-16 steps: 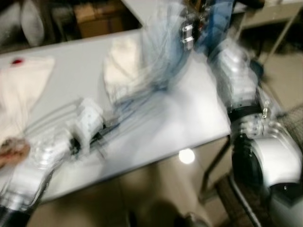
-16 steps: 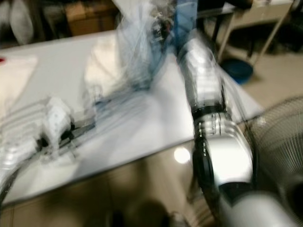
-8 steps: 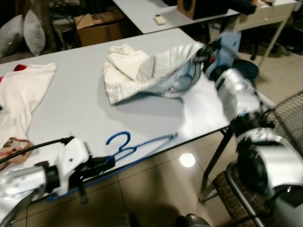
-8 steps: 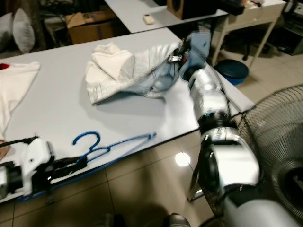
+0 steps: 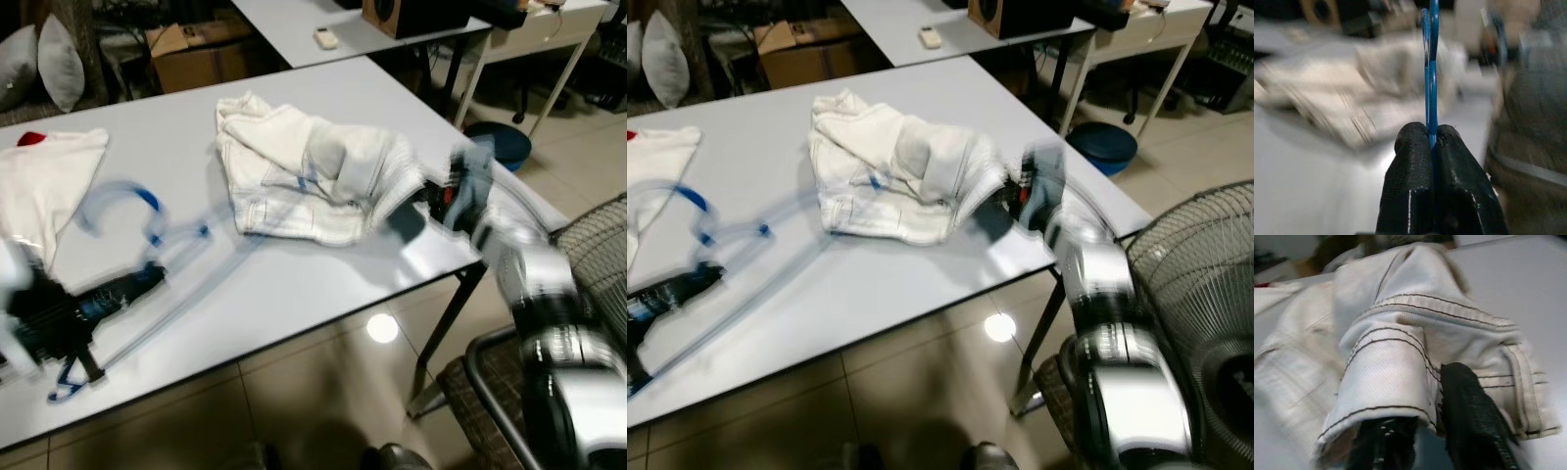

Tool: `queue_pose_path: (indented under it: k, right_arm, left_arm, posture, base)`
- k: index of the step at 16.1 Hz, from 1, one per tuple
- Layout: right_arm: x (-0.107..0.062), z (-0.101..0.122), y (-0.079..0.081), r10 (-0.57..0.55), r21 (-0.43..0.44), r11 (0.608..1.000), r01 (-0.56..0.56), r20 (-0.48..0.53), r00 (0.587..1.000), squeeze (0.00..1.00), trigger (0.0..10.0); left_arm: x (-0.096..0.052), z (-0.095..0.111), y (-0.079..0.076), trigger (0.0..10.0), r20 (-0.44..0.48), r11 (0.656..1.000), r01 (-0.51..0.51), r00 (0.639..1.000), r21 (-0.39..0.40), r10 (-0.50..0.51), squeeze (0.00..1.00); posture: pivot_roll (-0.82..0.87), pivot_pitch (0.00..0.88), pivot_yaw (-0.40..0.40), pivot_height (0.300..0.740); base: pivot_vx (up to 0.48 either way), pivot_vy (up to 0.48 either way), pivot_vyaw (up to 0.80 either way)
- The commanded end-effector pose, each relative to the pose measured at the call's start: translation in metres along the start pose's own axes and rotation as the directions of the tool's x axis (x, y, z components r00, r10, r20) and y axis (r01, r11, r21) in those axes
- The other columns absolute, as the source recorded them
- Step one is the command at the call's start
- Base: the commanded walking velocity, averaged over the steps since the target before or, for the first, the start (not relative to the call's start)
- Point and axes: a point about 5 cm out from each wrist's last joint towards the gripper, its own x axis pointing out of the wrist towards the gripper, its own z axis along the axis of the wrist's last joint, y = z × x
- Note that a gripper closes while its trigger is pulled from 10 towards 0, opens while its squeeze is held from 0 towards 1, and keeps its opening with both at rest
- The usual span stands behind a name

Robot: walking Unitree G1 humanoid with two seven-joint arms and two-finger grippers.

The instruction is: Hang hanger

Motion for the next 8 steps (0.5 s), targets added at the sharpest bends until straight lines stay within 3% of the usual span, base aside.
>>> queue_pose_path:
  k: [1,2,3,5,8]
  right_arm:
    - [0.001,0.014,0.007,0.047,-0.004,0.999,-0.047,0.031,0.998,1.00,10.0]
    - [-0.010,0.011,0.014,0.088,0.036,0.995,-0.089,0.013,0.996,1.00,10.0]
    - [-0.028,0.011,0.023,0.112,0.073,0.991,-0.112,0.007,0.994,1.00,10.0]
    - [-0.046,0.013,0.029,0.131,0.139,0.982,-0.131,0.010,0.991,1.00,10.0]
    - [-0.071,0.013,0.040,0.127,0.017,0.992,-0.126,-0.059,0.990,1.00,10.0]
  left_arm:
    - [-0.002,0.003,0.004,10.0,0.024,0.999,-0.032,0.999,-0.006,0.033,0.00]
    - [0.008,0.006,0.009,10.0,0.075,0.995,-0.095,0.993,-0.006,0.095,0.00]
    - [0.024,-0.001,0.009,10.0,0.040,0.991,-0.135,0.990,-0.008,0.135,0.00]
    - [0.034,-0.015,0.006,10.0,-0.007,0.988,-0.154,0.988,-0.032,0.154,0.00]
    - [0.054,-0.023,0.017,10.0,-0.029,0.957,-0.290,0.957,0.015,0.290,0.00]
  posture:
    - [-0.05,0.104,0.042,0.740]
    - [-0.05,0.104,0.044,0.740]
    - [-0.06,0.094,0.061,0.740]
    - [-0.08,0.088,0.078,0.740]
    - [-0.09,0.097,0.073,0.740]
  base:
    - [0.000,0.000,0.00]
    - [0.000,0.000,0.00]
    - [0.000,0.000,0.00]
    - [0.000,0.000,0.00]
    - [0.000,0.000,0.00]
